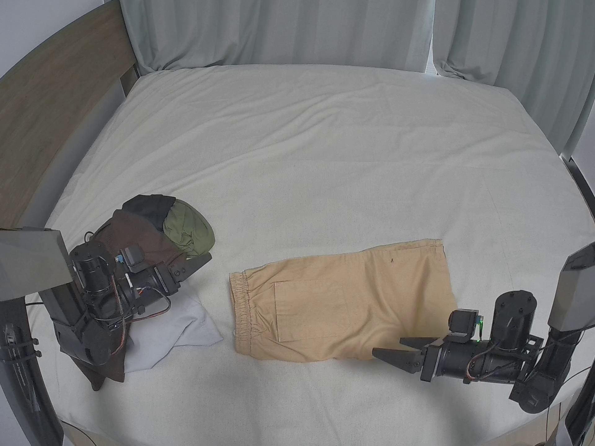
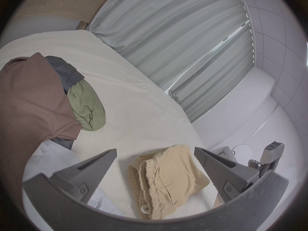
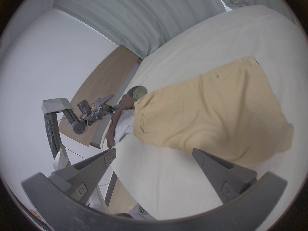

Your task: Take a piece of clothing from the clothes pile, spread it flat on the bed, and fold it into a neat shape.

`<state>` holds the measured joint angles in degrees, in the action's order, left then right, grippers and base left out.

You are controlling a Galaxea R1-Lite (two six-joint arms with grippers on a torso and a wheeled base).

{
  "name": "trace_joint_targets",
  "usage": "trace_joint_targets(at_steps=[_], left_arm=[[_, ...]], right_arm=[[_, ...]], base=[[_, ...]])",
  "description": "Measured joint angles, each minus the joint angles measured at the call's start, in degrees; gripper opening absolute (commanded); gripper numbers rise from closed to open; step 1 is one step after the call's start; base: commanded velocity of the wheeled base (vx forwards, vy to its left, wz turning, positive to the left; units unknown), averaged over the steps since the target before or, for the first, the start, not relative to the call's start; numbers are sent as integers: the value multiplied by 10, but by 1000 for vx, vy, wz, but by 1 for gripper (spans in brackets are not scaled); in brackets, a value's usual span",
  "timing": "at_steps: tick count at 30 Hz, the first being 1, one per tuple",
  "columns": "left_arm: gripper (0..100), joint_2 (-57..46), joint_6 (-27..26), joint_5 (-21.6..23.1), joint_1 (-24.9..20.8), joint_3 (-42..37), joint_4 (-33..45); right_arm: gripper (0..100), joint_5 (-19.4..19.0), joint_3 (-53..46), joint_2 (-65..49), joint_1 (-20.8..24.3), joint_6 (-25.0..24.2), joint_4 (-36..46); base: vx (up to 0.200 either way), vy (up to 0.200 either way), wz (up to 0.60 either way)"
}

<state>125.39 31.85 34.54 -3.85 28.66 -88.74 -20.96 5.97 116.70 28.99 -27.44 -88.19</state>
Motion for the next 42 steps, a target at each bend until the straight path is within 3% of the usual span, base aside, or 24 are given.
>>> trace_joint_targets(at_steps=[4,16,30,42], left_arm=[[100,2,0,0,-2,-1,0],[100,10,0,0,-17,-9,0],[100,58,-7,-2,-61,-14,0],[100,90,-26,-4,-69,-18,0]], right_arm=[[100,-36,38,-14,-9,-2,0],[100,-154,75,-48,-113,16,-1],[100,-160,101,-62,-162,19,0],[100,-160,113,-83,-175,19,0]], base=[[0,0,0],[0,0,0],[0,0,0],[0,0,0]])
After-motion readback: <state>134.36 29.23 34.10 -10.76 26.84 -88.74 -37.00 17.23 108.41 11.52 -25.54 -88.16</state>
